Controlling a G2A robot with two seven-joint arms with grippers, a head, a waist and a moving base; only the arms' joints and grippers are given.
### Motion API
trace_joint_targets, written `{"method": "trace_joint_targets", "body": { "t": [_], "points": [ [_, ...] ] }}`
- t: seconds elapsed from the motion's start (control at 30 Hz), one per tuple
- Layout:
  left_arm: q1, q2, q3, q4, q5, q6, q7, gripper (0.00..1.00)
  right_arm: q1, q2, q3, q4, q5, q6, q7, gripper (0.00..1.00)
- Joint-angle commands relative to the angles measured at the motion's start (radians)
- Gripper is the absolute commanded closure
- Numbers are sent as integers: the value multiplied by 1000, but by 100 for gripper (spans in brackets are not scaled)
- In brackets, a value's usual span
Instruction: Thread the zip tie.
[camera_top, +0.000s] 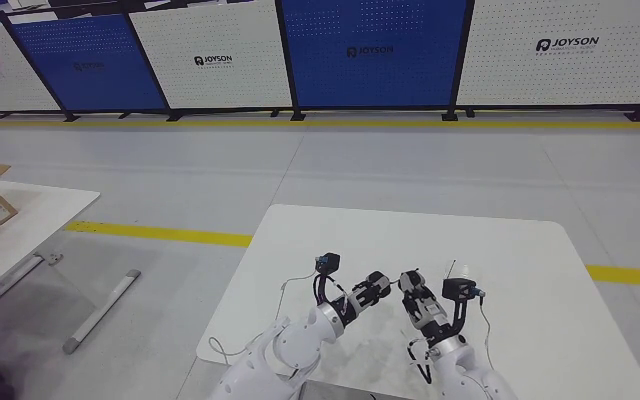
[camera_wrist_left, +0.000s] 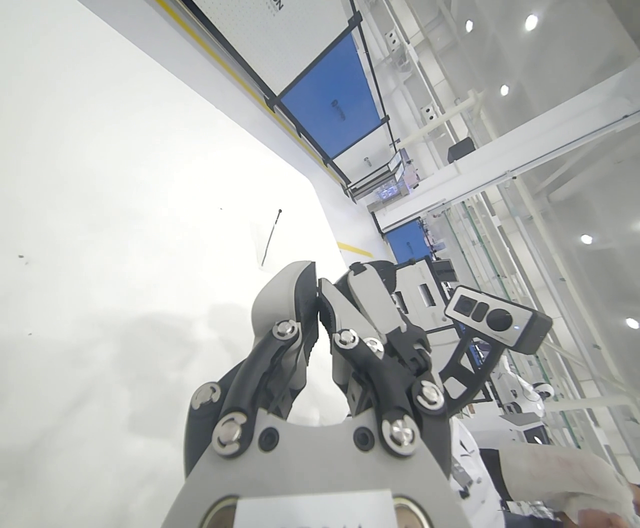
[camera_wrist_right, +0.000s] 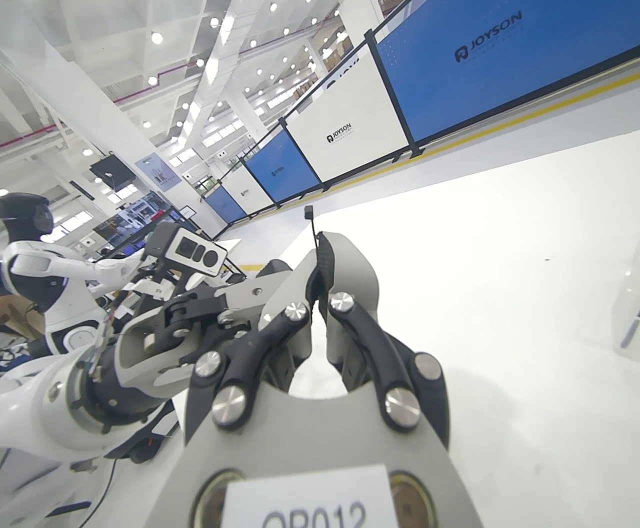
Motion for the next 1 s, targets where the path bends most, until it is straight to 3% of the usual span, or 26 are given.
{"method": "trace_joint_targets", "body": {
  "t": [0.0,0.1,0.17,0.27,0.37,0.47,0.63,0.97],
  "points": [
    [-4,-1,4,4,-4,0,1,100,-1,0,3,1,4,3,-6,100],
    [-10,-2,8,7,-7,-1,1,100,1,0,4,6,8,10,-6,100],
    [-12,-2,10,9,-9,-1,2,100,3,0,3,8,10,13,-5,76],
    [-14,-2,11,11,-11,2,3,100,6,0,2,9,12,14,-4,68],
    [-15,-2,11,12,-11,4,5,100,7,1,1,6,8,14,-5,71],
    [-13,-2,11,14,-13,7,8,100,4,2,2,3,4,17,-10,66],
    [-13,-2,11,20,-18,22,11,100,-5,4,11,2,4,18,-21,77],
    [-17,-3,15,22,-24,38,19,100,-17,8,16,-4,1,14,-19,82]
  ]
}}
